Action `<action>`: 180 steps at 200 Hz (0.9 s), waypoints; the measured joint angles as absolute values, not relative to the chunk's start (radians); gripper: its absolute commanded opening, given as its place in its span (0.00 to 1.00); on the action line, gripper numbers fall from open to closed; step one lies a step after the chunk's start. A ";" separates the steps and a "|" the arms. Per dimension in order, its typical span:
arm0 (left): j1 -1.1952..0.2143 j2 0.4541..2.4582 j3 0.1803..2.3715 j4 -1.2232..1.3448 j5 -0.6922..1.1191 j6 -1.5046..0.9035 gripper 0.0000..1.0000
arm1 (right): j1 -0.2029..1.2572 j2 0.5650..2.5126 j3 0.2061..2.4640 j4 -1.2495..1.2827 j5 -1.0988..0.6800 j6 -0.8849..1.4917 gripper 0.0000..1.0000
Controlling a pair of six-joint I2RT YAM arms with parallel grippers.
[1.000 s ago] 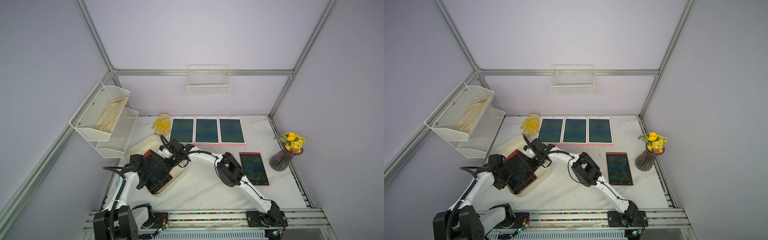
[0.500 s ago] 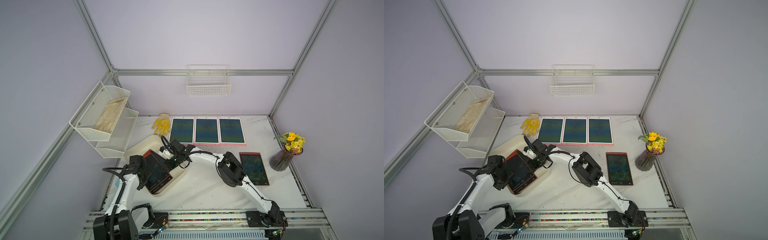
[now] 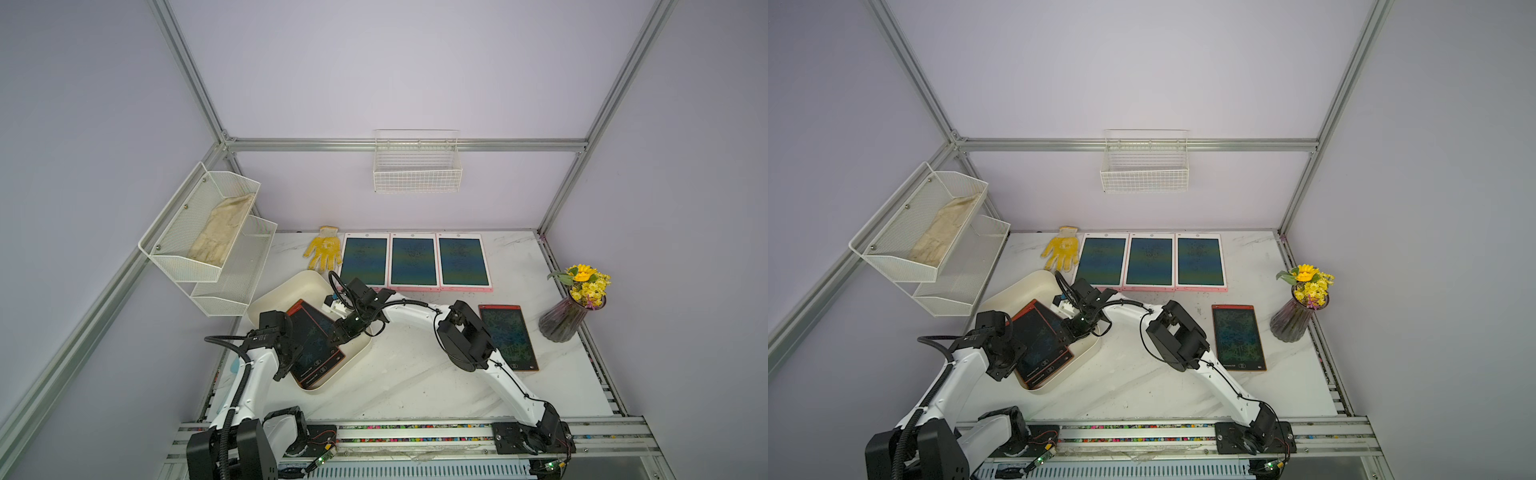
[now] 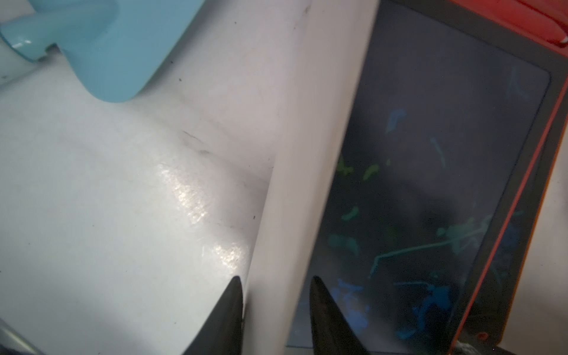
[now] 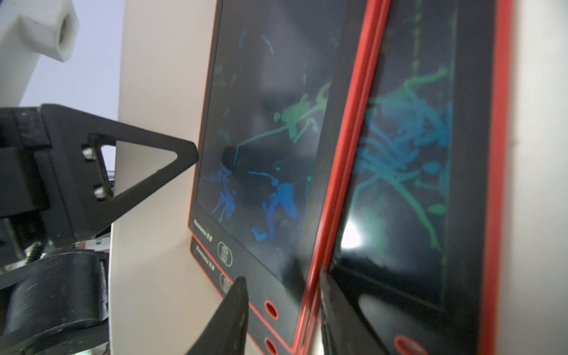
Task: Take out the writing tablet from the storage box
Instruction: Pick up the writing tablet from the storage box.
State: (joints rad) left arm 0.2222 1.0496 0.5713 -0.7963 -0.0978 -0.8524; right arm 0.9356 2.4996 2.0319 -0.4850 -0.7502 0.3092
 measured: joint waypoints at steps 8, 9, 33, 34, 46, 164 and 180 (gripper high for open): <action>0.222 1.050 0.569 -0.795 -0.101 -0.852 0.36 | 0.934 2.495 2.022 -0.478 -0.761 0.312 0.40; 0.222 1.050 0.569 -0.795 -0.101 -0.852 0.36 | 0.934 2.494 2.020 -0.477 -0.763 0.313 0.40; 0.222 1.052 0.562 -0.793 -0.108 -0.852 0.34 | 0.930 2.479 1.994 -0.448 -0.802 0.332 0.39; 0.222 1.052 0.562 -0.794 -0.108 -0.852 0.34 | 0.929 2.479 1.994 -0.448 -0.803 0.332 0.39; 0.222 1.053 0.562 -0.793 -0.109 -0.852 0.34 | 0.927 2.476 1.987 -0.438 -0.812 0.337 0.39; 0.223 1.056 0.544 -0.786 -0.110 -0.851 0.32 | 0.919 2.427 1.944 -0.399 -0.861 0.356 0.26; 0.223 1.056 0.544 -0.785 -0.110 -0.852 0.32 | 0.919 2.410 1.935 -0.381 -0.887 0.363 0.26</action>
State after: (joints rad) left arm 0.2226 1.0561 0.5438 -0.7845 -0.1097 -0.8516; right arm 0.9192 2.4096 1.9354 -0.3809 -0.8871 0.3630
